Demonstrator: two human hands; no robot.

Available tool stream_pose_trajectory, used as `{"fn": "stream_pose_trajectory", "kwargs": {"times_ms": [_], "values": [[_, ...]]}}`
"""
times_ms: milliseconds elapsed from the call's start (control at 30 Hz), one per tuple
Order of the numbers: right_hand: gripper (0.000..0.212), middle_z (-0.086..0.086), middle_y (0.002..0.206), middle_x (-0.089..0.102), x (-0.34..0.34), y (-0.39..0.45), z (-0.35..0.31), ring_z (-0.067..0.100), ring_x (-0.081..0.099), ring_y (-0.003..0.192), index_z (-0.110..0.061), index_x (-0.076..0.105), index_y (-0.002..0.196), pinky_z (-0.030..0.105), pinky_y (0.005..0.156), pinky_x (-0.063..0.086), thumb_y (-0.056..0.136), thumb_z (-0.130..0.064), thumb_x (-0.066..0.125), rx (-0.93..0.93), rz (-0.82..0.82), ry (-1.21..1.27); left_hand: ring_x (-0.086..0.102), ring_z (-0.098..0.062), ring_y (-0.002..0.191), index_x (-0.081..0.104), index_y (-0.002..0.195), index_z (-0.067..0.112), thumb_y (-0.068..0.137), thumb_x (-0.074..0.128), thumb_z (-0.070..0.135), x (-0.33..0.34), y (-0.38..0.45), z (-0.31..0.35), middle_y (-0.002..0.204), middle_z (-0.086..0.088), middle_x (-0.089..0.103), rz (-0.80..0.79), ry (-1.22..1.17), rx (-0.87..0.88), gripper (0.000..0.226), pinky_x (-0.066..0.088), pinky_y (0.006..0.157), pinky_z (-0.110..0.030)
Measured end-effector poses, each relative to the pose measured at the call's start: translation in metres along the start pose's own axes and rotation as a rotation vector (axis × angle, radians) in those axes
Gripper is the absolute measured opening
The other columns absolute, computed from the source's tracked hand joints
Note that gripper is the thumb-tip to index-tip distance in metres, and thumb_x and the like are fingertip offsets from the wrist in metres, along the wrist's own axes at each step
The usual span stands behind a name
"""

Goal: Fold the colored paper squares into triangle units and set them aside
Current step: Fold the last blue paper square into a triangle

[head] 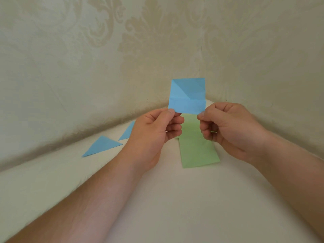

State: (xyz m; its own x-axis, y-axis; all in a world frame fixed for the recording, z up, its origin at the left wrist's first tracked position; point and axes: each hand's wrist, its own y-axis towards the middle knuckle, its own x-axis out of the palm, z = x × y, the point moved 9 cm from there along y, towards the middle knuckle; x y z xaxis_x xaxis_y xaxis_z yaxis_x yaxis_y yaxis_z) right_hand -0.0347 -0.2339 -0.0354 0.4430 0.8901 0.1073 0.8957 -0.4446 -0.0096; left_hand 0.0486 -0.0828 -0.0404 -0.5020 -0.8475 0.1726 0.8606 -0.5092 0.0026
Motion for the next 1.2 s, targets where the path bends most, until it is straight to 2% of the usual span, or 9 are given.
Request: {"fn": "stream_pose_trajectory", "kwargs": {"times_ms": [133, 300, 500, 667, 767, 900, 967, 1067, 1200], "values": [[0.008, 0.003, 0.088, 0.07, 0.002, -0.001, -0.006, 0.018, 0.062, 0.065, -0.017, 0.068, 0.093, 0.036, 0.071, 0.051, 0.09, -0.01, 0.069, -0.044, -0.009, -0.048, 0.059, -0.011, 0.063, 0.073, 0.086, 0.008, 0.101, 0.061, 0.014, -0.009, 0.002, 0.006, 0.073, -0.001, 0.07, 0.056, 0.103, 0.075, 0.021, 0.057, 0.07, -0.027], [0.026, 0.002, 0.089, 0.075, -0.001, 0.0, -0.011, 0.016, 0.065, 0.071, -0.023, 0.063, 0.111, 0.036, 0.072, 0.05, 0.091, -0.007, 0.07, -0.093, 0.005, -0.039, 0.059, -0.015, 0.064, 0.071, 0.074, 0.012, 0.096, 0.063, 0.017, -0.011, -0.003, 0.021, 0.074, -0.008, 0.073, 0.087, 0.445, 0.241, 0.024, 0.051, 0.067, -0.031], [0.039, 0.009, 0.095, 0.078, -0.003, 0.0, -0.008, 0.023, 0.074, 0.081, -0.021, 0.062, 0.116, 0.033, 0.073, 0.055, 0.087, 0.0, 0.076, -0.121, 0.029, -0.018, 0.067, -0.017, 0.076, 0.07, 0.096, 0.009, 0.099, 0.065, 0.014, 0.003, -0.004, 0.014, 0.082, -0.006, 0.075, -0.042, 0.272, 0.22, 0.007, 0.059, 0.084, -0.043], [0.048, 0.006, 0.101, 0.079, 0.002, -0.002, -0.011, 0.029, 0.077, 0.09, -0.029, 0.052, 0.124, 0.036, 0.075, 0.058, 0.091, -0.001, 0.072, -0.156, 0.007, -0.029, 0.074, -0.02, 0.083, 0.069, 0.11, 0.017, 0.099, 0.064, 0.006, 0.007, -0.003, 0.005, 0.092, -0.012, 0.078, -0.075, 0.16, 0.156, 0.016, 0.061, 0.08, -0.034], [0.06, 0.002, 0.105, 0.076, -0.002, -0.006, -0.022, 0.029, 0.075, 0.088, -0.045, 0.047, 0.129, 0.044, 0.073, 0.061, 0.092, -0.004, 0.07, -0.27, 0.042, -0.227, 0.073, -0.019, 0.081, 0.072, 0.108, 0.022, 0.101, 0.06, 0.006, 0.003, -0.001, 0.006, 0.091, -0.013, 0.076, -0.048, 0.131, 0.154, 0.021, 0.061, 0.078, -0.033], [0.083, -0.017, 0.118, 0.054, 0.004, -0.016, -0.038, 0.008, 0.062, 0.1, -0.067, 0.037, 0.136, 0.027, 0.076, 0.058, 0.087, -0.009, 0.072, -0.48, 0.042, -0.563, 0.073, -0.022, 0.081, 0.066, 0.121, 0.024, 0.099, 0.065, 0.007, 0.002, 0.0, 0.01, 0.092, -0.019, 0.074, -0.071, 0.248, 0.234, 0.028, 0.062, 0.08, -0.034], [0.076, -0.017, 0.125, 0.047, 0.007, -0.017, -0.041, 0.003, 0.054, 0.113, -0.064, 0.049, 0.131, 0.02, 0.083, 0.053, 0.086, -0.007, 0.073, -0.544, 0.018, -0.661, 0.072, -0.02, 0.076, 0.058, 0.119, 0.026, 0.097, 0.068, 0.008, 0.002, -0.001, 0.013, 0.089, -0.014, 0.075, -0.089, 0.314, 0.276, 0.03, 0.062, 0.079, -0.033], [0.052, -0.017, 0.124, 0.053, 0.012, -0.015, -0.036, 0.001, 0.055, 0.117, -0.051, 0.071, 0.101, 0.014, 0.085, 0.048, 0.084, -0.002, 0.073, -0.54, -0.055, -0.707, 0.069, -0.02, 0.074, 0.057, 0.103, 0.025, 0.096, 0.071, 0.007, 0.003, -0.002, 0.016, 0.086, -0.005, 0.075, -0.124, 0.387, 0.339, 0.024, 0.059, 0.075, -0.034], [0.037, -0.013, 0.092, 0.076, 0.008, -0.009, -0.025, 0.007, 0.071, 0.086, -0.029, 0.079, 0.081, 0.023, 0.072, 0.055, 0.086, 0.005, 0.066, -0.345, -0.107, -0.432, 0.068, -0.017, 0.079, 0.071, 0.095, 0.031, 0.096, 0.07, 0.008, 0.008, -0.003, 0.019, 0.09, 0.005, 0.075, -0.153, 0.483, 0.417, 0.023, 0.058, 0.077, -0.033]]}}
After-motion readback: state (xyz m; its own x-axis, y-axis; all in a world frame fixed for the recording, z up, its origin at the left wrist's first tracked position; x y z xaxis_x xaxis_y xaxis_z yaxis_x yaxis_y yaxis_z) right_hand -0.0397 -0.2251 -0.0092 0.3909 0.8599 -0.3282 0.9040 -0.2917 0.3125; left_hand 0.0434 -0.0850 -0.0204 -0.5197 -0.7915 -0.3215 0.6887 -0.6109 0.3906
